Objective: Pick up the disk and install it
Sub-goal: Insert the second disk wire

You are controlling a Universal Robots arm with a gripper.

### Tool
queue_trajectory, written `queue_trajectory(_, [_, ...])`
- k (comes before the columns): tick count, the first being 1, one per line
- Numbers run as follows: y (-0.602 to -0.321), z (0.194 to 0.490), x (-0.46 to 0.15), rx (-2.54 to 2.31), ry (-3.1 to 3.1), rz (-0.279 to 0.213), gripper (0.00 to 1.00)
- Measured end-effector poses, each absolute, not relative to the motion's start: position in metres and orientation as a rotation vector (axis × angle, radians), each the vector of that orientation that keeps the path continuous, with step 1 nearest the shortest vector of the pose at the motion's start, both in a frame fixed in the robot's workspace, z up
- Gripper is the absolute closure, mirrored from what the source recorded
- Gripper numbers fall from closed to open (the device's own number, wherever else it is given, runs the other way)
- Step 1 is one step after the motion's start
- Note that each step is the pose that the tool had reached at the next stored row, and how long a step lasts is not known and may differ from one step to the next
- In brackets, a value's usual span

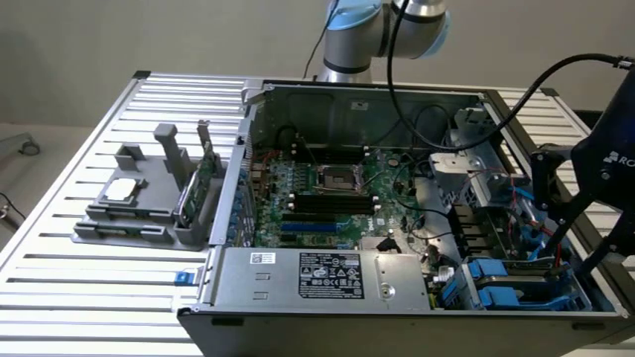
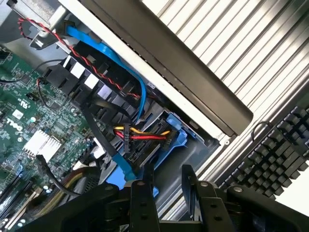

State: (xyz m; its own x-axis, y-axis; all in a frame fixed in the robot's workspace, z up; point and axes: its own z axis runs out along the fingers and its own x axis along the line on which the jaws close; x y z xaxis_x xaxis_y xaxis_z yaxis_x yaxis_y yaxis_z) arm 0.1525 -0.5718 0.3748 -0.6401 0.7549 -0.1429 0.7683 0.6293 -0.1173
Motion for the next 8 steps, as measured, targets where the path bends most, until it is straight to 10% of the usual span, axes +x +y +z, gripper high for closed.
queue_trajectory(8, [-0.5736, 0.3750, 0.1530, 1.326, 2.788, -0.168, 0.63])
